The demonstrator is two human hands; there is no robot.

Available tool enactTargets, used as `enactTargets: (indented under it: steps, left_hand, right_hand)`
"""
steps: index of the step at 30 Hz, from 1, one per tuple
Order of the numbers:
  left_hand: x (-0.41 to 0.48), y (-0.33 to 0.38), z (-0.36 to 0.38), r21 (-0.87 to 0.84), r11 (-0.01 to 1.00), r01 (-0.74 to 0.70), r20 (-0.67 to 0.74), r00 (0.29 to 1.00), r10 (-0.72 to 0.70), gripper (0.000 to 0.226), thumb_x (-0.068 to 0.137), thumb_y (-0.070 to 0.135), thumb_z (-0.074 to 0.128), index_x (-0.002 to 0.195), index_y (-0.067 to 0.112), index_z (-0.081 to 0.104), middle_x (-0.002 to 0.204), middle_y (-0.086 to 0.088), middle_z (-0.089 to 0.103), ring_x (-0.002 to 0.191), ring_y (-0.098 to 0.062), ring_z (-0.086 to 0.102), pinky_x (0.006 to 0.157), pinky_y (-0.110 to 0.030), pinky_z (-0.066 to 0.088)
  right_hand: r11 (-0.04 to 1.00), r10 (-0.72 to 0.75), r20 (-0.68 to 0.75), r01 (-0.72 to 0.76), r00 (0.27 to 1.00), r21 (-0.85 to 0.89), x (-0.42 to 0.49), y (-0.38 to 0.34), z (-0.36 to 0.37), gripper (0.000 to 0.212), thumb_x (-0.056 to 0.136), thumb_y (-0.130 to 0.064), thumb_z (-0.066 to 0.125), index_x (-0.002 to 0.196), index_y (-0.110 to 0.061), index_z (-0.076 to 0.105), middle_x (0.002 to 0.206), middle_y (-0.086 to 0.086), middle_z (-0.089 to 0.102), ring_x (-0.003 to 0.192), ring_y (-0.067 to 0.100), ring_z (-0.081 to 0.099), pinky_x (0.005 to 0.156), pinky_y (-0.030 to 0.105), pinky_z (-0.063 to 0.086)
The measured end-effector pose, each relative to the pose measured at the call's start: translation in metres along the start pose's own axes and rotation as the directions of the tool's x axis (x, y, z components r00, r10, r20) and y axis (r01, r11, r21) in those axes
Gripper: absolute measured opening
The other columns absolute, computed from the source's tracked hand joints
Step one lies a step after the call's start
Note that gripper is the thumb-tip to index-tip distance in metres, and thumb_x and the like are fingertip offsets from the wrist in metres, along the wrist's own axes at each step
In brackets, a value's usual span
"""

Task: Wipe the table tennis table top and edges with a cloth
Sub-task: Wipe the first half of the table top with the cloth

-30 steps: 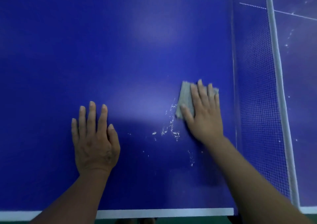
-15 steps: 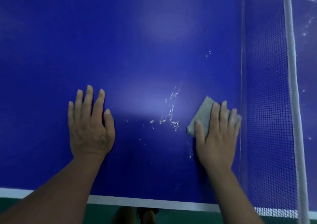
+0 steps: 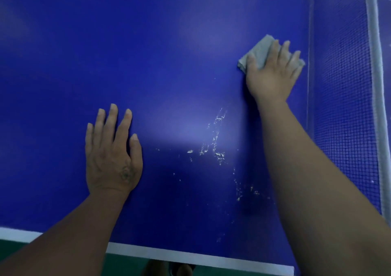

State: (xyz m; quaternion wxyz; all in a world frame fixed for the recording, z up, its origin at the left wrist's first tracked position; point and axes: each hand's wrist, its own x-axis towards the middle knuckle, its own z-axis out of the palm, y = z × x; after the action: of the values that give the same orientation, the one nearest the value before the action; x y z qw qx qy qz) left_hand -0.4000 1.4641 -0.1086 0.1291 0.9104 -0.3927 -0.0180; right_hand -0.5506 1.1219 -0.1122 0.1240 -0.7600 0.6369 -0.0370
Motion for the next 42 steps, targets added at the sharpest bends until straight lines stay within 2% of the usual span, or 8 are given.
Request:
enactTargets:
  steps: [6, 12, 21, 25, 28, 31, 34, 42]
  left_hand:
    - [0.001, -0.001, 0.001, -0.001, 1.0, -0.003, -0.012, 1.0, 0.003, 0.059, 0.11, 0.034, 0.035, 0.165, 0.015, 0.04, 0.177, -0.008, 0.027, 0.167, -0.028, 0.014, 0.135, -0.053, 0.01]
    - [0.001, -0.002, 0.001, 0.007, 1.0, -0.001, -0.013, 1.0, 0.001, 0.059, 0.109, 0.033, 0.036, 0.165, 0.015, 0.041, 0.177, -0.009, 0.027, 0.166, -0.029, 0.015, 0.135, -0.054, 0.011]
    - [0.0, -0.004, 0.005, -0.002, 1.0, -0.011, -0.033, 0.999, 0.011, 0.057, 0.111, 0.032, 0.035, 0.164, 0.015, 0.042, 0.176, -0.009, 0.029, 0.166, -0.029, 0.016, 0.135, -0.054, 0.012]
    - [-0.001, -0.007, 0.008, 0.016, 0.999, -0.029, -0.065, 0.997, 0.03, 0.055, 0.111, 0.027, 0.037, 0.164, 0.01, 0.041, 0.175, -0.011, 0.03, 0.165, -0.03, 0.019, 0.134, -0.056, 0.015]
    - [0.001, -0.007, 0.011, 0.011, 1.0, -0.017, -0.079, 0.997, 0.018, 0.056, 0.111, 0.02, 0.037, 0.162, -0.001, 0.04, 0.173, -0.017, 0.031, 0.164, -0.034, 0.024, 0.133, -0.057, 0.018]
    - [0.001, -0.007, 0.011, 0.003, 1.0, 0.0, -0.078, 0.997, 0.001, 0.056, 0.11, 0.018, 0.034, 0.161, -0.006, 0.038, 0.173, -0.021, 0.032, 0.163, -0.036, 0.026, 0.132, -0.058, 0.019]
    - [0.001, -0.007, 0.011, -0.012, 1.0, 0.003, -0.066, 0.998, -0.003, 0.057, 0.111, 0.018, 0.032, 0.162, -0.007, 0.036, 0.173, -0.021, 0.031, 0.163, -0.036, 0.024, 0.132, -0.059, 0.019]
    - [0.0, -0.007, 0.013, -0.002, 1.0, 0.006, -0.045, 0.999, -0.006, 0.056, 0.111, 0.017, 0.032, 0.161, -0.007, 0.037, 0.174, -0.02, 0.029, 0.164, -0.036, 0.022, 0.134, -0.056, 0.016]
  right_hand:
    - [0.889, -0.451, 0.029, 0.452, 0.892, -0.072, -0.128, -0.007, 0.016, 0.075, 0.109, -0.061, 0.031, 0.171, -0.02, 0.023, 0.179, 0.005, 0.015, 0.166, 0.035, 0.008, 0.133, 0.055, 0.006]
    - [0.796, -0.599, 0.143, 0.605, 0.788, 0.004, -0.255, 0.047, 0.022, 0.074, 0.11, -0.064, 0.035, 0.171, -0.025, 0.023, 0.18, -0.001, 0.012, 0.167, 0.029, 0.006, 0.133, 0.059, 0.014]
    - [0.949, -0.314, 0.073, 0.316, 0.947, -0.008, -0.076, -0.074, 0.028, 0.077, 0.108, -0.065, 0.032, 0.172, -0.026, 0.016, 0.181, 0.0, 0.006, 0.167, 0.032, -0.004, 0.133, 0.054, -0.004]
    - [0.915, -0.401, 0.14, 0.402, 0.905, 0.019, -0.029, -0.158, 0.042, 0.077, 0.107, -0.065, 0.03, 0.172, -0.026, 0.016, 0.181, 0.0, 0.003, 0.166, 0.033, -0.009, 0.132, 0.056, -0.008]
    - [0.828, -0.553, 0.168, 0.561, 0.816, 0.004, -0.031, -0.189, 0.05, 0.076, 0.106, -0.065, 0.029, 0.171, -0.027, 0.017, 0.181, 0.0, 0.006, 0.166, 0.033, -0.005, 0.133, 0.056, -0.006]
    - [0.705, -0.694, 0.148, 0.707, 0.705, -0.063, -0.065, -0.167, 0.048, 0.076, 0.105, -0.065, 0.028, 0.171, -0.027, 0.022, 0.18, -0.001, 0.013, 0.167, 0.031, 0.005, 0.133, 0.053, 0.0]
    - [0.619, -0.782, 0.114, 0.785, 0.613, 0.015, -0.126, -0.105, 0.04, 0.071, 0.109, -0.061, 0.035, 0.168, -0.023, 0.033, 0.178, 0.001, 0.022, 0.166, 0.032, 0.012, 0.132, 0.055, 0.009]
    - [0.555, -0.812, 0.286, 0.825, 0.509, 0.106, -0.273, 0.032, 0.016, 0.074, 0.109, -0.062, 0.043, 0.171, -0.029, 0.021, 0.18, -0.004, 0.011, 0.167, 0.029, 0.009, 0.131, 0.058, 0.016]
